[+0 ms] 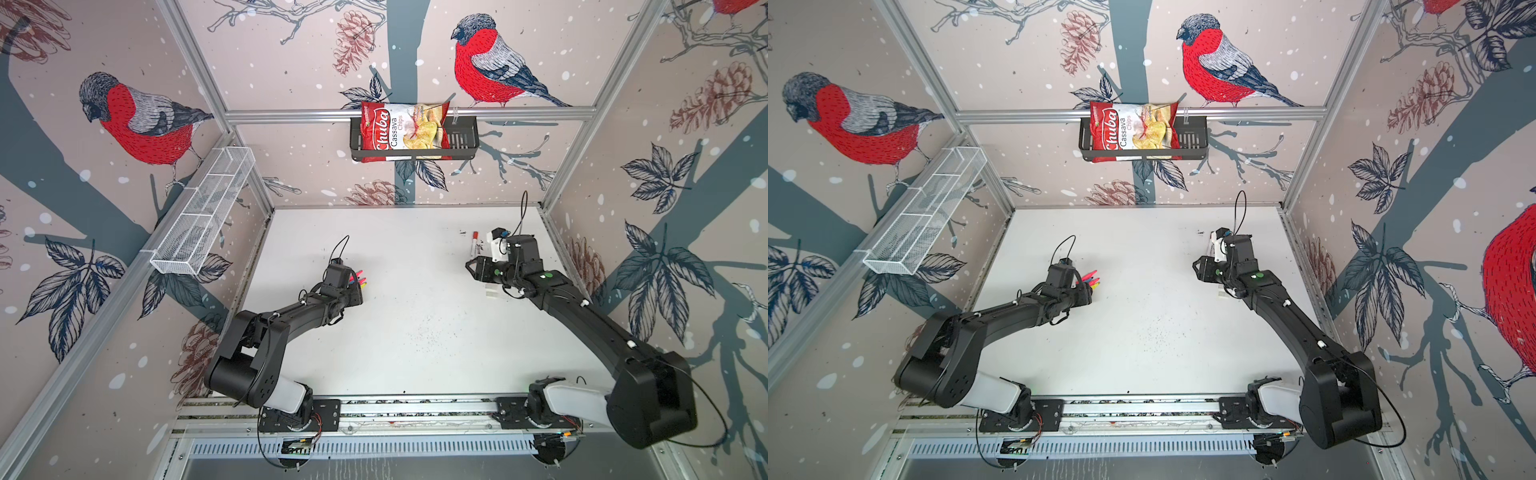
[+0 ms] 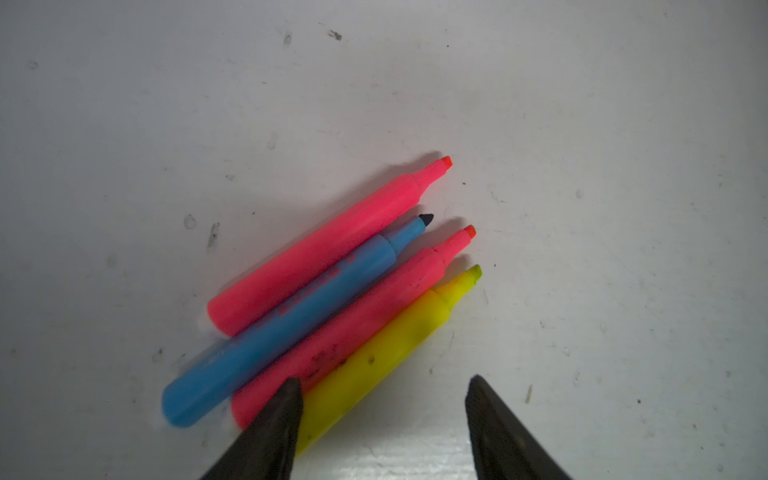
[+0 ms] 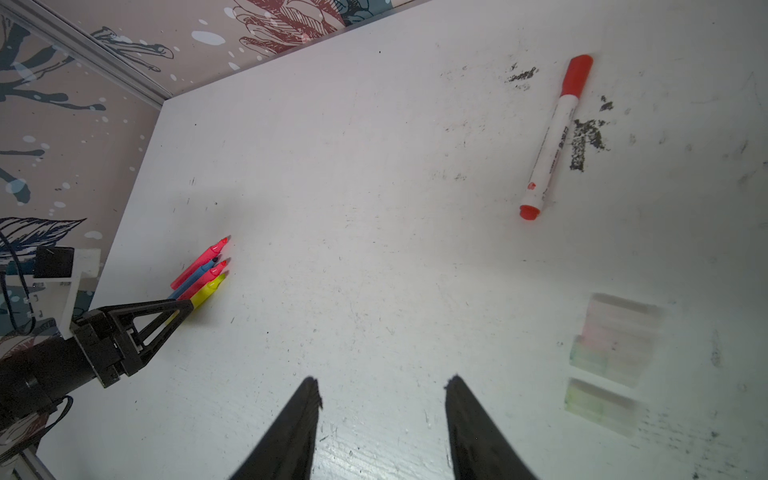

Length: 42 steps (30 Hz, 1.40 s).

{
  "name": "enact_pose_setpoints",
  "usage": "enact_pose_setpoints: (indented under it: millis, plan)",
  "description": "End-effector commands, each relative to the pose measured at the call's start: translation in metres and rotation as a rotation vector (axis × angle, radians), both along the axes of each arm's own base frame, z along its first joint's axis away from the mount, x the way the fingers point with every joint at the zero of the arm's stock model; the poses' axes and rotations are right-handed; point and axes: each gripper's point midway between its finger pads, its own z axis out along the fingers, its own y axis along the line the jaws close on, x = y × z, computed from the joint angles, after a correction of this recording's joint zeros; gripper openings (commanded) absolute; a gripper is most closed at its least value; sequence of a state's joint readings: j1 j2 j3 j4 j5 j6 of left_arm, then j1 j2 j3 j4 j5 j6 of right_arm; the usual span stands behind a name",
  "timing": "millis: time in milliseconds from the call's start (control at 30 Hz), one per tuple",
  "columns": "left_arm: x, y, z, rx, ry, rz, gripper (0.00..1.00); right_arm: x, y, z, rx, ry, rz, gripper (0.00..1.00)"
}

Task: Insert the pens into the pen caps
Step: 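Lower the left gripper onto the yellow highlighter and grasp it, then lift the yellow highlighter toward the table centre while the right gripper approaches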

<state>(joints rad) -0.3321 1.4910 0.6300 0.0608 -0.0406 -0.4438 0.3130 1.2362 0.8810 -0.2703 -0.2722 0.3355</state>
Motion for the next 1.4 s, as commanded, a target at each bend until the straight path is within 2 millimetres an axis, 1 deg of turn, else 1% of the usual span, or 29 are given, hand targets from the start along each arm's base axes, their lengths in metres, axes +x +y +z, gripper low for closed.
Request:
enact_pose_setpoints:
  millis: [0, 267, 567, 667, 833, 967, 1033, 1100, 1167, 1233, 1367]
  plan:
    - [-0.001, -0.006, -0.001, -0.007, 0.013, -0.043, 0.63, 0.001, 0.000, 0.009, 0.001, -0.047, 0.012, 0.51]
    - [-0.010, -0.017, -0.008, -0.014, 0.037, -0.090, 0.59, 0.002, 0.000, 0.014, 0.007, -0.060, 0.006, 0.51]
    - [-0.021, -0.028, -0.019, 0.052, 0.077, -0.145, 0.57, 0.000, -0.001, 0.014, 0.011, -0.059, 0.007, 0.51]
    - [-0.023, -0.035, -0.024, 0.072, 0.098, -0.176, 0.57, -0.001, -0.001, 0.015, 0.011, -0.062, 0.005, 0.51]
    - [-0.029, -0.045, -0.031, 0.108, 0.131, -0.223, 0.50, -0.002, -0.003, 0.017, 0.012, -0.069, -0.001, 0.51]
    - [-0.036, -0.050, -0.036, 0.113, 0.156, -0.257, 0.35, -0.002, -0.005, 0.019, 0.013, -0.075, -0.007, 0.52]
    - [-0.038, -0.051, -0.036, 0.109, 0.158, -0.268, 0.29, -0.002, -0.006, 0.020, 0.013, -0.076, -0.010, 0.52]
    - [-0.040, -0.054, -0.034, 0.094, 0.154, -0.278, 0.24, -0.002, -0.007, 0.019, 0.016, -0.075, -0.013, 0.52]
    - [-0.041, -0.058, -0.030, 0.068, 0.139, -0.290, 0.22, -0.002, -0.007, 0.019, 0.019, -0.075, -0.014, 0.52]
    - [-0.041, -0.068, -0.021, 0.013, 0.107, -0.323, 0.21, -0.003, -0.005, 0.018, 0.027, -0.071, -0.003, 0.52]
    - [-0.042, -0.093, 0.013, -0.142, -0.017, -0.398, 0.21, -0.007, 0.003, 0.016, 0.057, -0.064, 0.032, 0.52]
